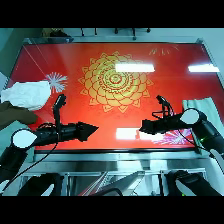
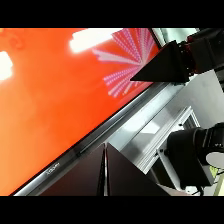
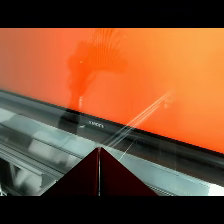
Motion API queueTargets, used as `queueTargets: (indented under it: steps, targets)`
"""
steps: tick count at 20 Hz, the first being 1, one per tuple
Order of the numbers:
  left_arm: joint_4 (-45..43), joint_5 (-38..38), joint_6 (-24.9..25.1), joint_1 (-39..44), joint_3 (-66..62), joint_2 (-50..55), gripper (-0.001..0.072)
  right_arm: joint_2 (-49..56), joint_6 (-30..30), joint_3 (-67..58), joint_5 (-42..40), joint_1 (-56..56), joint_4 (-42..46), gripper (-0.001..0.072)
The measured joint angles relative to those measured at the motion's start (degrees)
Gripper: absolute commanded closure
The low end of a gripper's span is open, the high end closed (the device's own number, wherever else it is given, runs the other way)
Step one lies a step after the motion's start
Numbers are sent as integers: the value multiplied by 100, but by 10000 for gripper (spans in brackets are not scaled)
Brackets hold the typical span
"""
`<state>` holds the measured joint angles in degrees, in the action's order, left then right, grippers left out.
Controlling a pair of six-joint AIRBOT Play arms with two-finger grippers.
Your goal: Fold the shirts.
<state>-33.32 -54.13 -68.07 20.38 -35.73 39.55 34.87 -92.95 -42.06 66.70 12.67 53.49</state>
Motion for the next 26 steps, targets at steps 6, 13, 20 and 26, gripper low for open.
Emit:
queueTargets:
  steps: [6,13,20,26]
  targets:
    - [-2,17,0,-4,0,0,685,0,0,0,-2,0,0,691]
    - [-1060,-85,-321,-1228,-911,4,74,0,0,0,-7,0,0,691]
    - [-2931,341,-240,-3814,-2887,1303,14,7,0,0,-7,0,0,691]
    - [-3252,518,291,-5084,-4535,4210,13,24,0,0,-9,0,0,690]
